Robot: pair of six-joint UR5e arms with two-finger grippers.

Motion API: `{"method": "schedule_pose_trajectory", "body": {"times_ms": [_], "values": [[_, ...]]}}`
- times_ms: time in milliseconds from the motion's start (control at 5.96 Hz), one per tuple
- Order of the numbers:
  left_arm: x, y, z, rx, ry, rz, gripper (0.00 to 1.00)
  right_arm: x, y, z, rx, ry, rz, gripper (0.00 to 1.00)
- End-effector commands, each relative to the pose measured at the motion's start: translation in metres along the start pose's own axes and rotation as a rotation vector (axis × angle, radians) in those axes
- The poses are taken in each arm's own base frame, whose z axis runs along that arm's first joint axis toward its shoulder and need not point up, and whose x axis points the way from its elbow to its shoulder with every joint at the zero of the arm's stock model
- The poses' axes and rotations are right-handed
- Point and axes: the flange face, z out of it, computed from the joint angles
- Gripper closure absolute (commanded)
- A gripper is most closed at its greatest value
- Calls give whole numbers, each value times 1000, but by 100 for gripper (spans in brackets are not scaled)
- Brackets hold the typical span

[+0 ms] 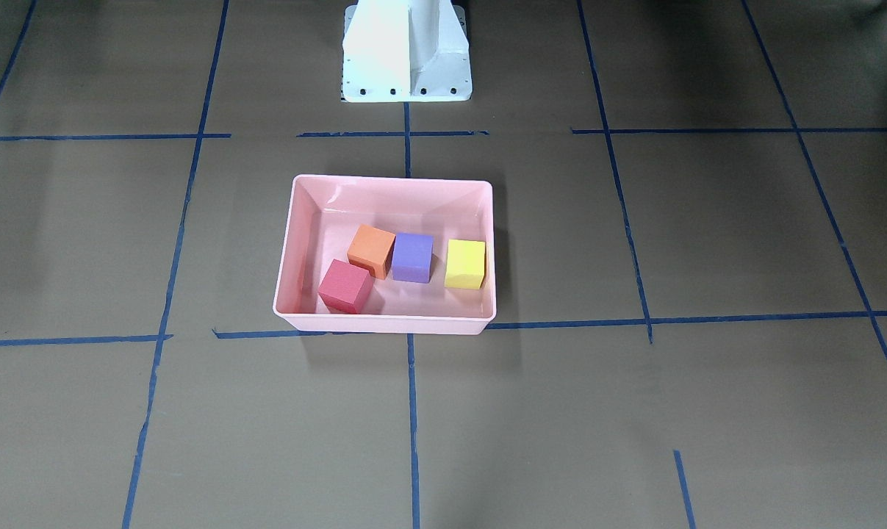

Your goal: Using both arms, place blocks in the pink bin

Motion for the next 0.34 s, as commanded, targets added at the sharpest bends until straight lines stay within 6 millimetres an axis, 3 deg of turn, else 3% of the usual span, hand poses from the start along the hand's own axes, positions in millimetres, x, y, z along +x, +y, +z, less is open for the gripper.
{"method": "schedule_pose_trajectory", "body": {"times_ms": [0, 168], "values": [[0, 0, 0, -2, 3, -1, 0, 0, -1, -1, 6, 1, -7, 0], [1, 0, -1, -2, 3, -1, 0, -1, -1, -1, 9, 2, -8, 0]]}}
